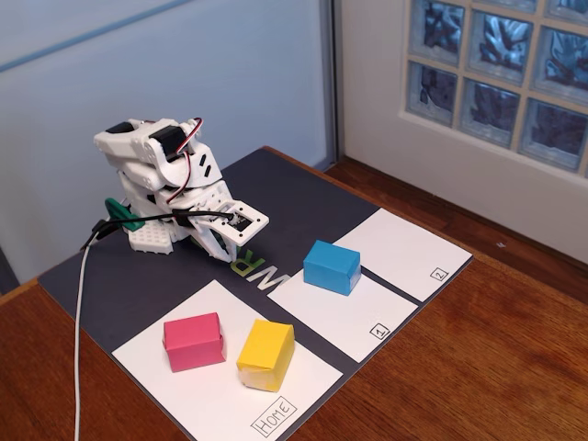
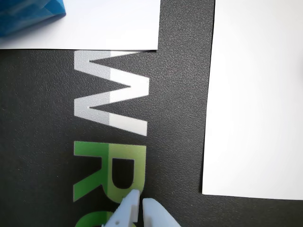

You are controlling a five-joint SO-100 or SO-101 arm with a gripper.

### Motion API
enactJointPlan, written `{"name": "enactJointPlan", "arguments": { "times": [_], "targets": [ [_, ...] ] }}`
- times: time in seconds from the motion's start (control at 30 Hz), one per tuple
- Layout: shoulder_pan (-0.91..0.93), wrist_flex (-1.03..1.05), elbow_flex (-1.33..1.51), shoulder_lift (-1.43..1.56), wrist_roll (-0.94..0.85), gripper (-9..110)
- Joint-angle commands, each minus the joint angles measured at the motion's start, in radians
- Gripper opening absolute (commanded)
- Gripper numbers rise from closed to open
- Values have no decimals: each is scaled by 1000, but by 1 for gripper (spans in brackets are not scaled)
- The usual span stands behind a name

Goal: Move box yellow to zone 2

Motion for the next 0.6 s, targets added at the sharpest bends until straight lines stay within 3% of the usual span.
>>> {"name": "enactJointPlan", "arguments": {
  "times": [0.0, 0.43, 0.57],
  "targets": [
    [-8, 66, 5, 52, -2, 0],
    [-84, 66, 5, 52, -2, 0],
    [-120, 48, 5, 44, 72, 0]
  ]
}}
